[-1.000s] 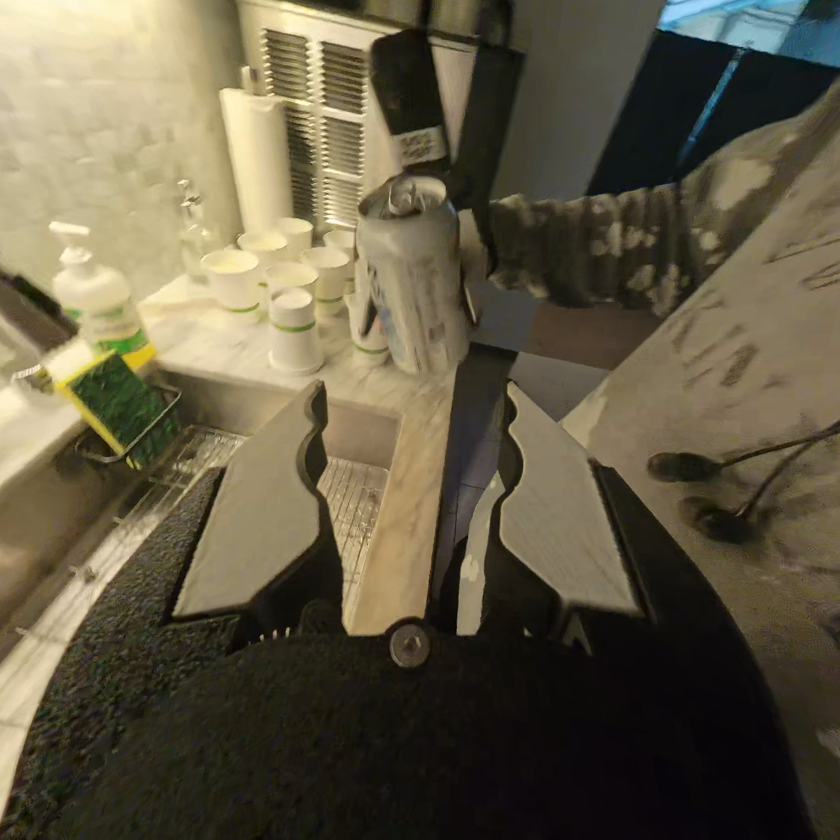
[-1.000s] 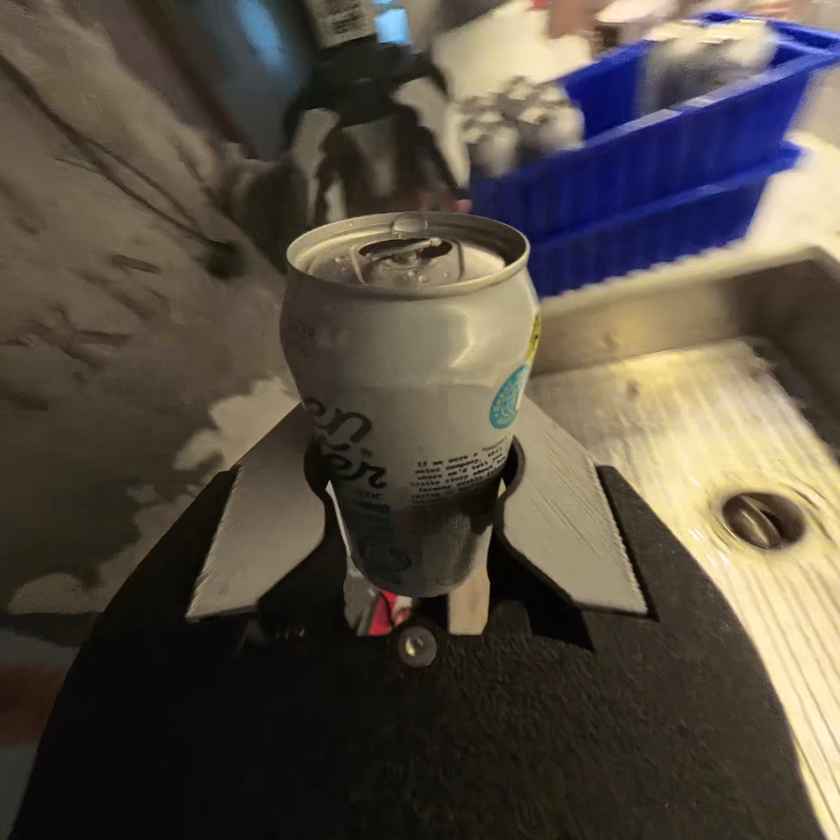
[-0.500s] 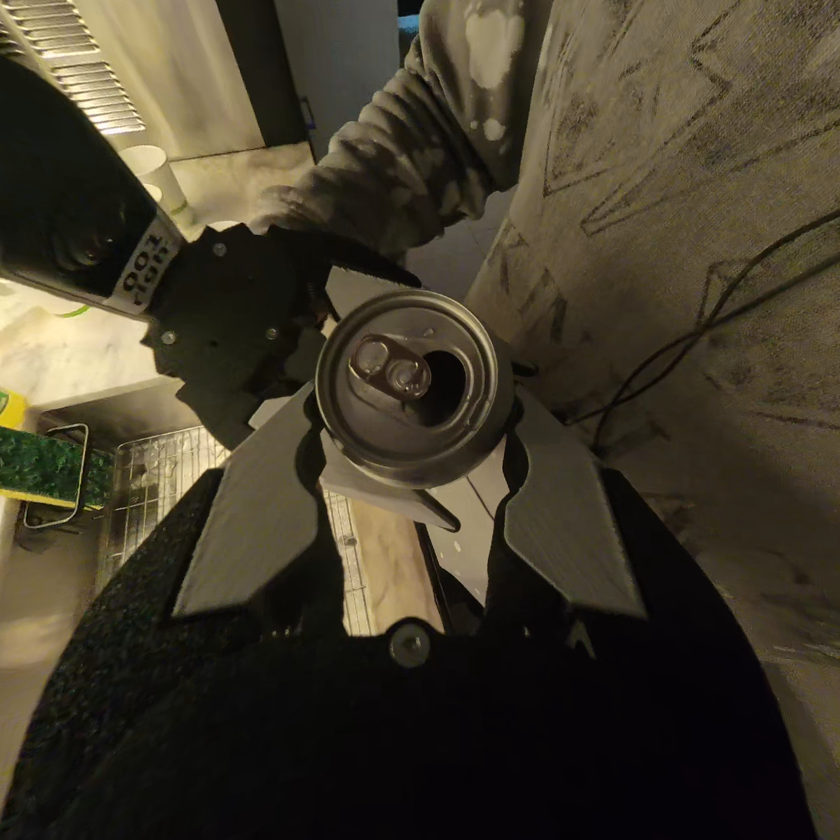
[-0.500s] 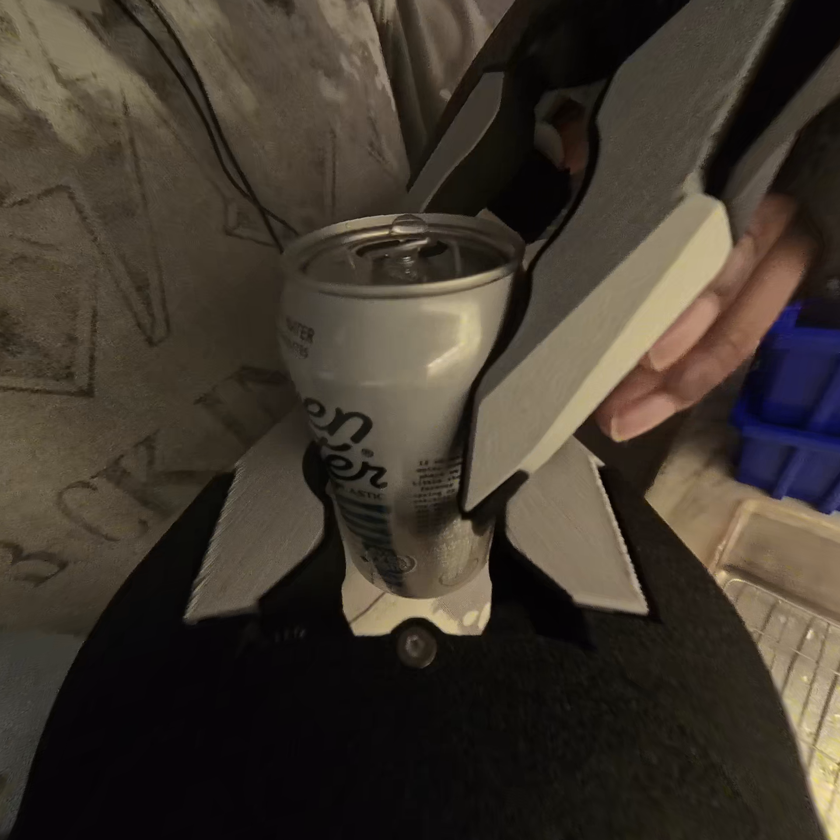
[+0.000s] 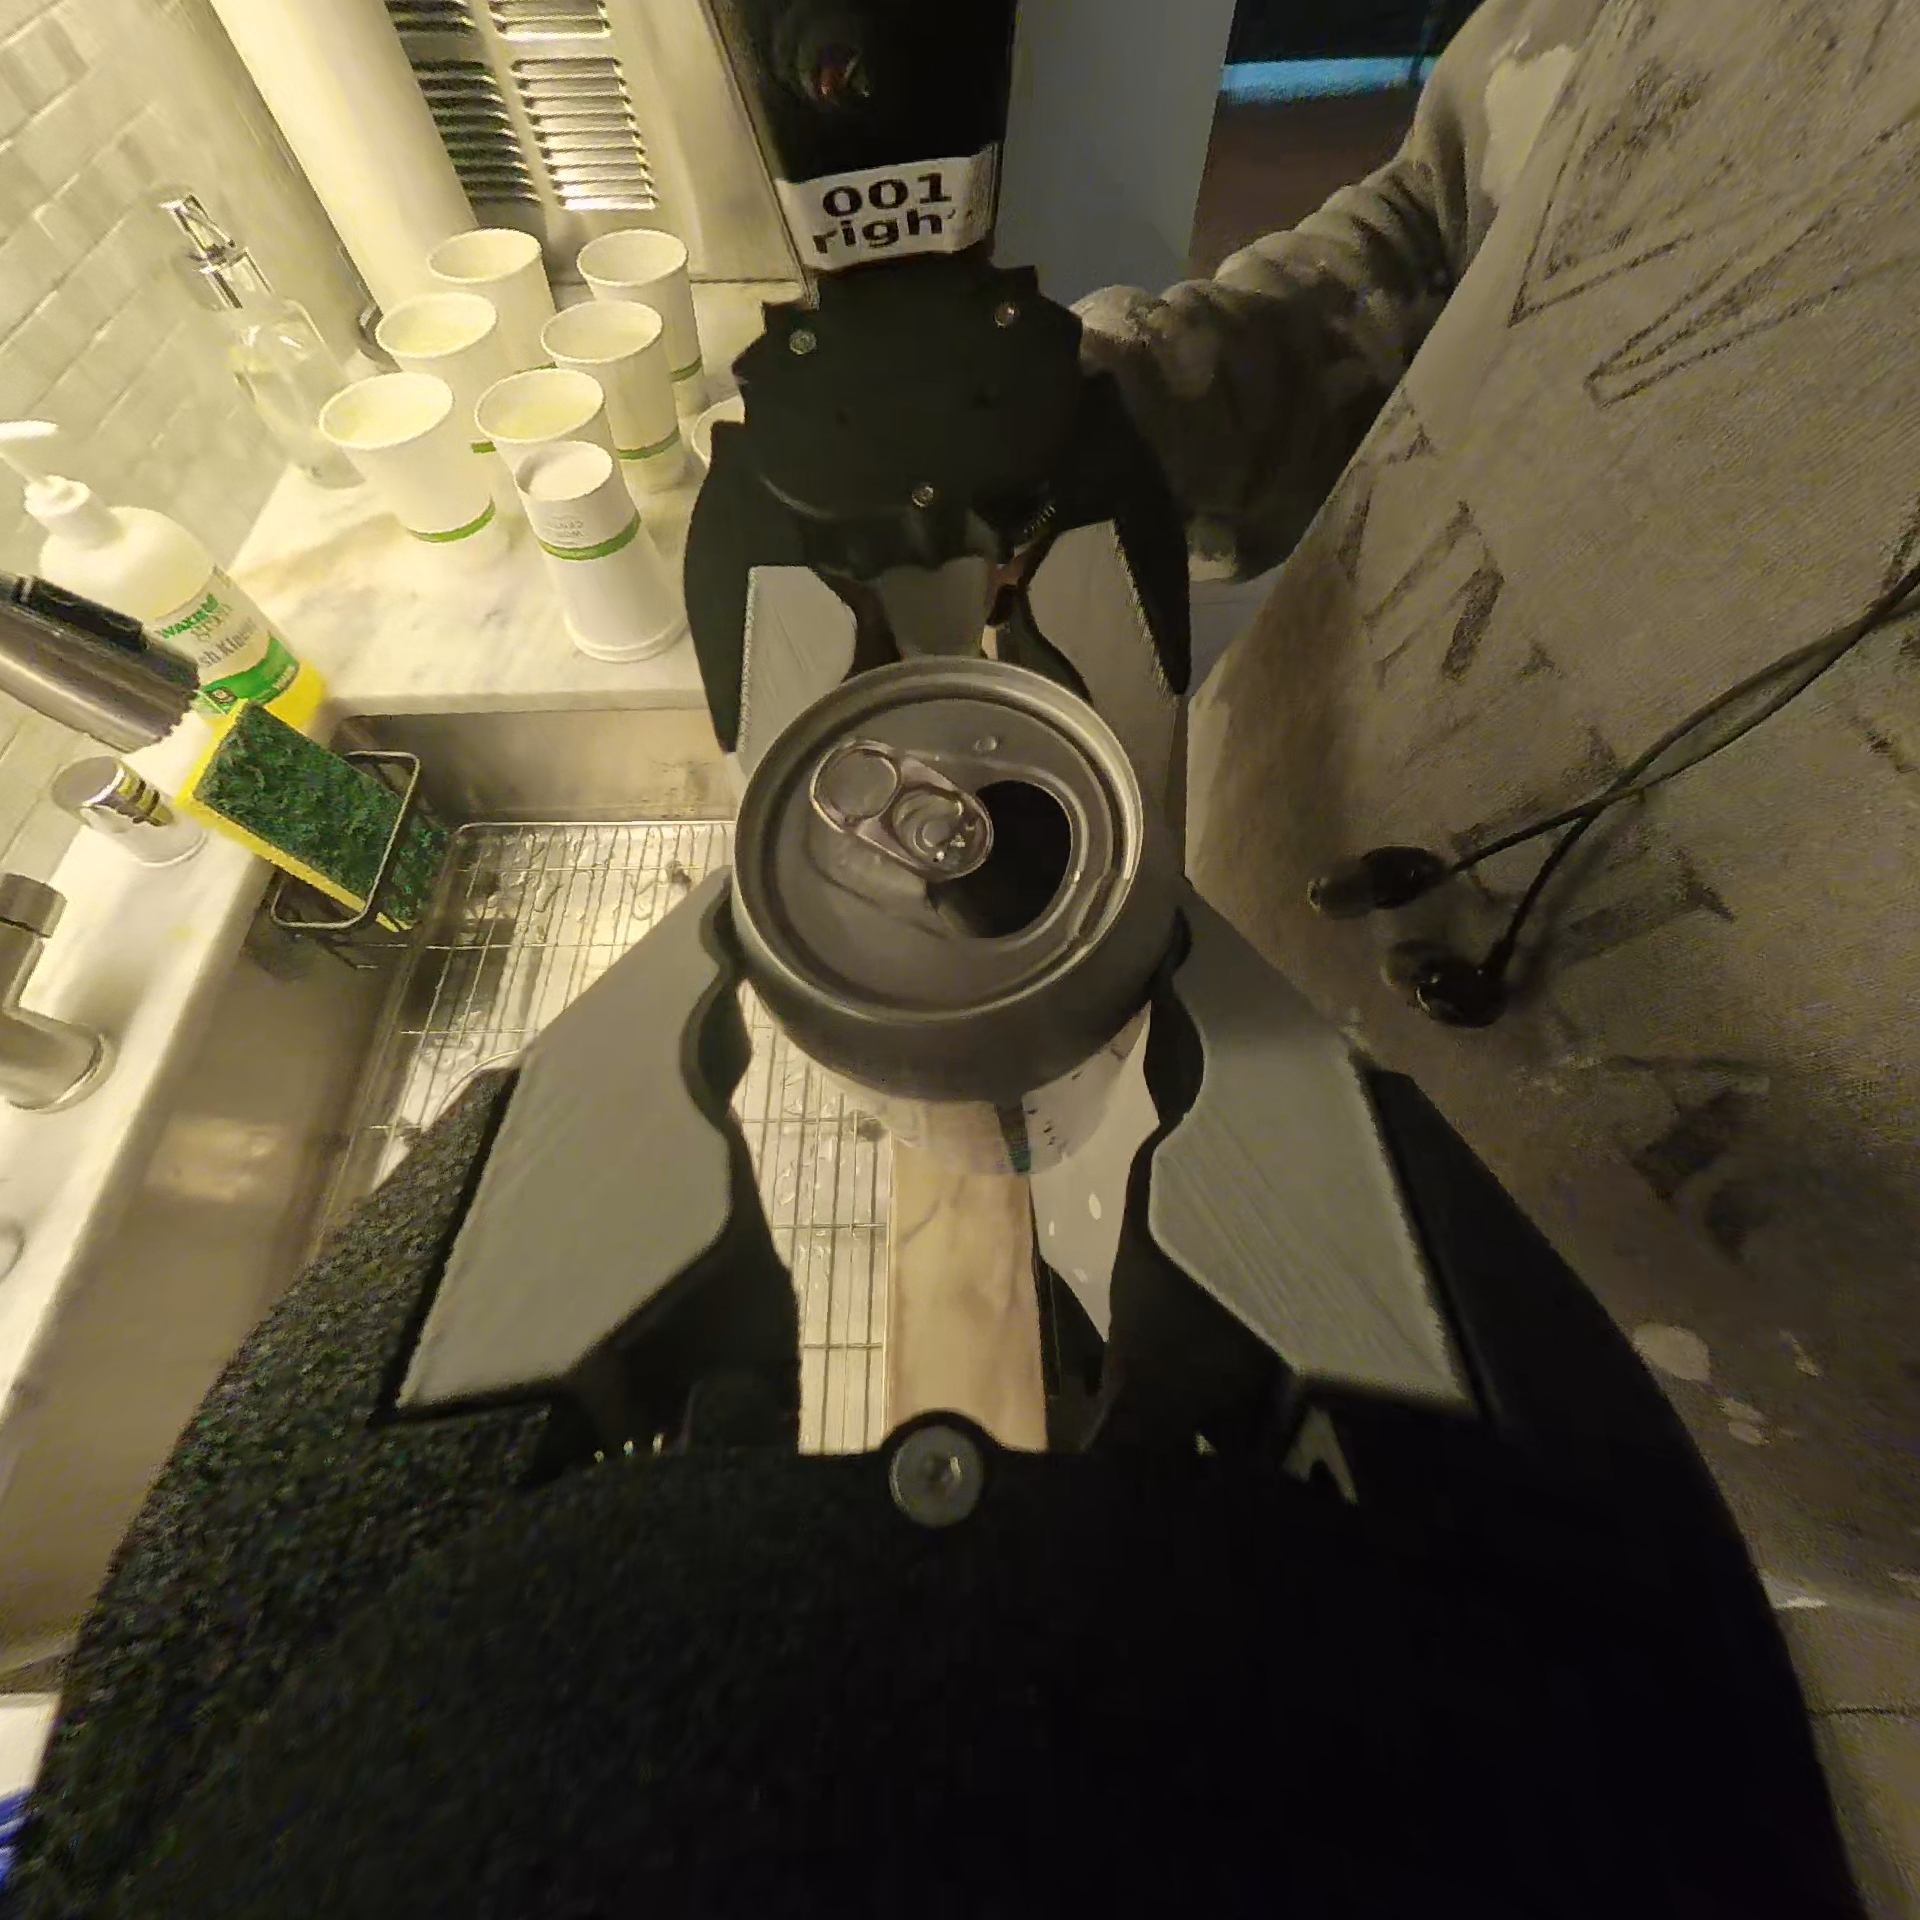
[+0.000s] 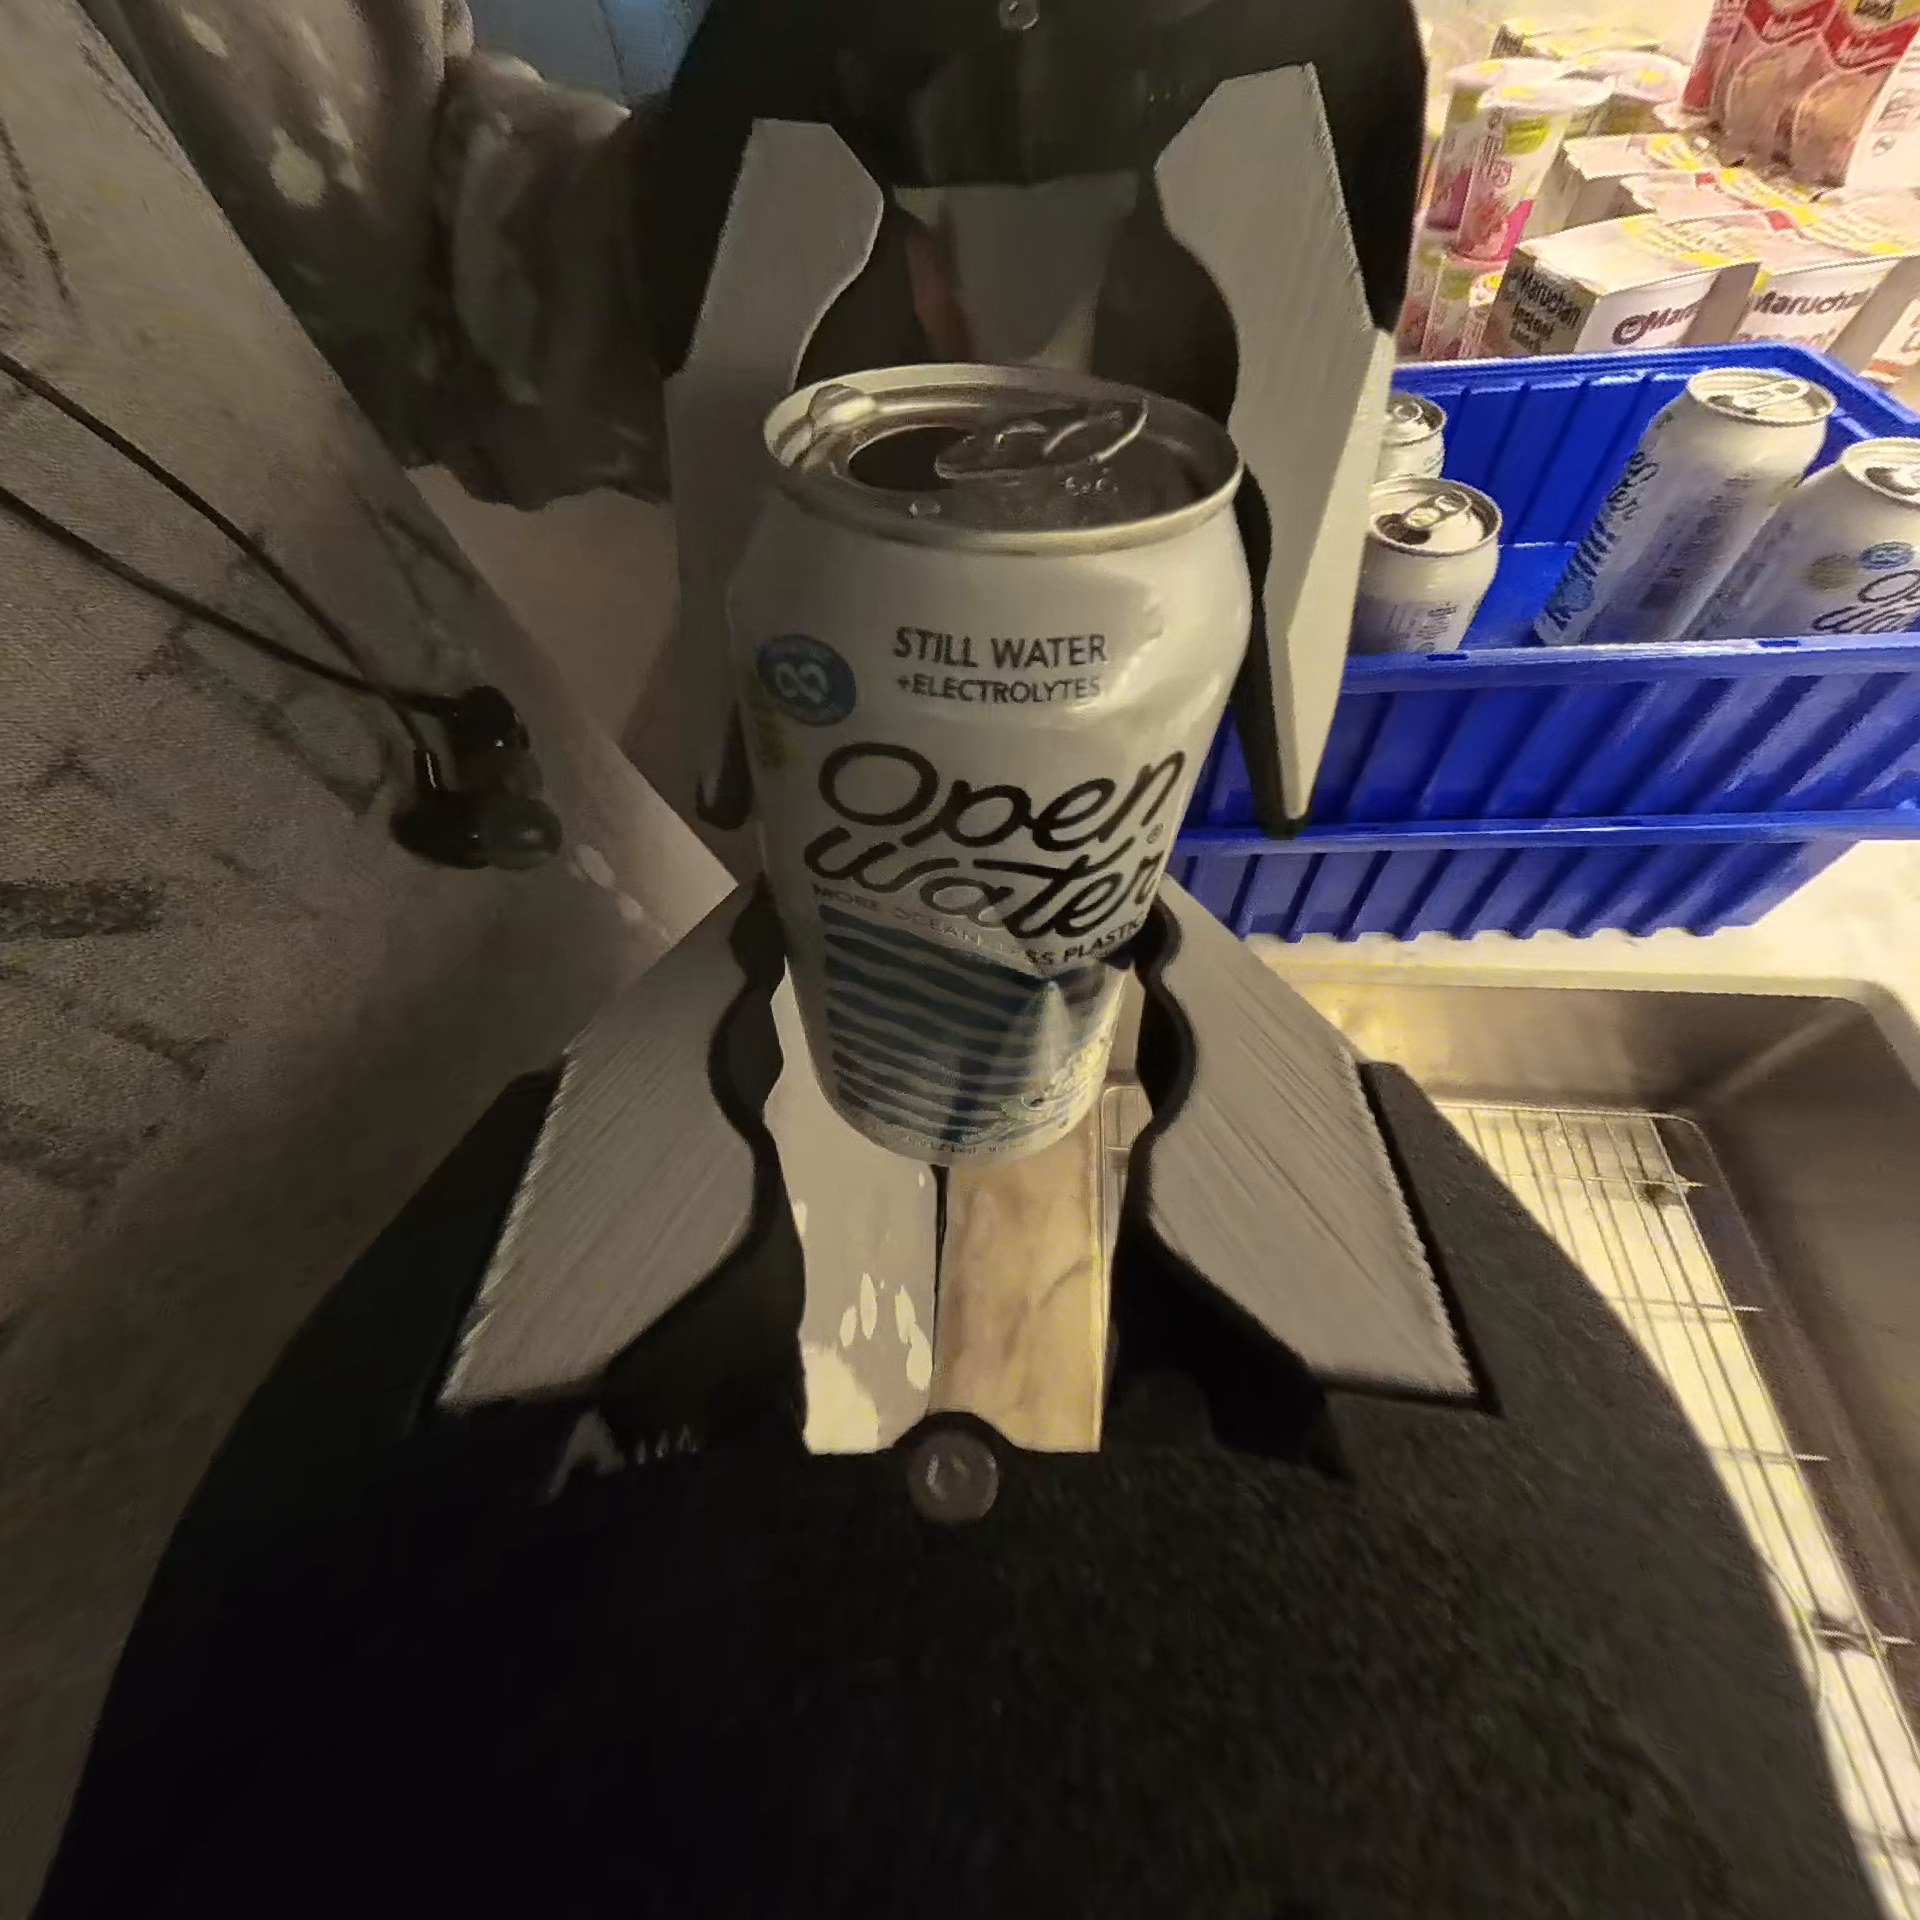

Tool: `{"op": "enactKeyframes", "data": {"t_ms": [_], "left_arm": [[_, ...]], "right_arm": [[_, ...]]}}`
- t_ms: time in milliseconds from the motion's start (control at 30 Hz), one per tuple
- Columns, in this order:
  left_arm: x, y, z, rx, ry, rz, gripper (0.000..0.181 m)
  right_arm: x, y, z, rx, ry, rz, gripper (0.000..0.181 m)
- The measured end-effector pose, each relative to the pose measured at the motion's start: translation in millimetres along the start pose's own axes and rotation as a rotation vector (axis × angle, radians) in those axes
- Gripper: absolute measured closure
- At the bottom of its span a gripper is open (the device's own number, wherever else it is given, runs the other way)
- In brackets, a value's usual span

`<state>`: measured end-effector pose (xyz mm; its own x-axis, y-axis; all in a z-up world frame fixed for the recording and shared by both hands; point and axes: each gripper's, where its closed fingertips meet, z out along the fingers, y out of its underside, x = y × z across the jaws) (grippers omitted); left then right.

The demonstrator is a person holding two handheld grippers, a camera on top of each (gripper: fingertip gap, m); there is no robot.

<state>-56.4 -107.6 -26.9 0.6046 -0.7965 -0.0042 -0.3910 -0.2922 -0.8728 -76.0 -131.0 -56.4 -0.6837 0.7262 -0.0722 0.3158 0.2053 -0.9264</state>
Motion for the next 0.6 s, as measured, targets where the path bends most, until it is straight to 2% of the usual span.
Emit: {"op": "enactKeyframes", "data": {"t_ms": [167,367,467,600], "left_arm": [[1,2,-10,0.021,-0.013,0.004,0.107],[-18,8,-38,0.063,-0.122,-0.033,0.106],[-39,13,-66,0.07,-0.226,-0.048,0.106],[-85,27,-130,0.056,-0.427,-0.061,0.105]], "right_arm": [[1,-6,7,0.045,0.033,-0.004,0.113],[24,-13,8,0.116,0.189,0.027,0.117],[33,-10,6,0.126,0.235,0.061,0.119],[40,-1,-1,0.135,0.27,0.115,0.124]]}}
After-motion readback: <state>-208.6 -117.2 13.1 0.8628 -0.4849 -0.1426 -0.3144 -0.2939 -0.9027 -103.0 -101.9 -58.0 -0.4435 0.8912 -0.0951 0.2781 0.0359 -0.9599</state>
